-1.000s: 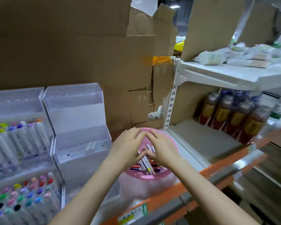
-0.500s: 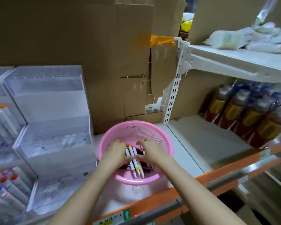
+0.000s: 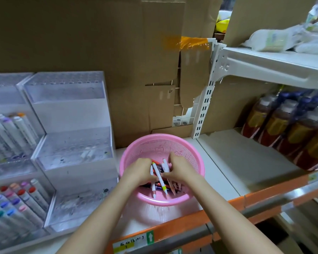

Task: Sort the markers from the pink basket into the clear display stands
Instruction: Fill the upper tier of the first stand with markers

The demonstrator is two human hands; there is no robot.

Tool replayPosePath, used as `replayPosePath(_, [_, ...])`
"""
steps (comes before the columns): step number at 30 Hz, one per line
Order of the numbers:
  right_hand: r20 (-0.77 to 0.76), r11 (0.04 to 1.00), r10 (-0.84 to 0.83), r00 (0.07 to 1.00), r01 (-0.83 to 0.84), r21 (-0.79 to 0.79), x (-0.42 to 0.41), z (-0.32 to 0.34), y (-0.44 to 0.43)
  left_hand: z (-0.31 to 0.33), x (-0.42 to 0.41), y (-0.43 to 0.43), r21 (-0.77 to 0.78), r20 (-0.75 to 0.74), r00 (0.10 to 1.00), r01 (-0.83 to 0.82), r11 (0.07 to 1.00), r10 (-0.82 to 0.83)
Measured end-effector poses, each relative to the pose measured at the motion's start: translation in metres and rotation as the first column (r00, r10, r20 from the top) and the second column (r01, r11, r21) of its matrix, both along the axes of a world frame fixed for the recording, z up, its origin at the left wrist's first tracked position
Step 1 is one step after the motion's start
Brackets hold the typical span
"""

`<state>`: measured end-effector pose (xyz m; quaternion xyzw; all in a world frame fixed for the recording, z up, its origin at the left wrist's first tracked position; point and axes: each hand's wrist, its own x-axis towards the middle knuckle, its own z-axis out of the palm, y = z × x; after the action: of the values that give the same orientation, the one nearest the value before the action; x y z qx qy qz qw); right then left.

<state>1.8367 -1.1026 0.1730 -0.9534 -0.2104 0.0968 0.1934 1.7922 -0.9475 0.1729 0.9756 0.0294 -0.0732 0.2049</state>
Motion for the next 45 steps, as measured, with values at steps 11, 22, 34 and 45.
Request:
replayPosePath(11, [-0.026,1.000,0.014,1.000,-0.013,0.010,0.001,-0.001,-0.001,0.003,-0.001,0.001,-0.204,0.052,0.995,-0.076,0.976,0.089])
replayPosePath(22, [0.017,0.980,0.067,0.998,-0.069,0.187,0.005,-0.003,0.001,0.004,-0.001,0.002,-0.297,0.099,0.985,-0.106,0.949,0.141])
replayPosePath(34, [0.132,0.879,0.070,0.989,-0.124,0.460,-0.004,0.020,-0.001,0.023,-0.014,0.002,-0.482,0.382,0.893,-0.029,0.876,0.239])
replayPosePath(45, [0.331,0.680,0.104,0.938,-0.310,0.664,-0.029,0.096,0.035,0.111,-0.053,0.010,-0.320,0.763,0.617,0.105,0.941,0.191])
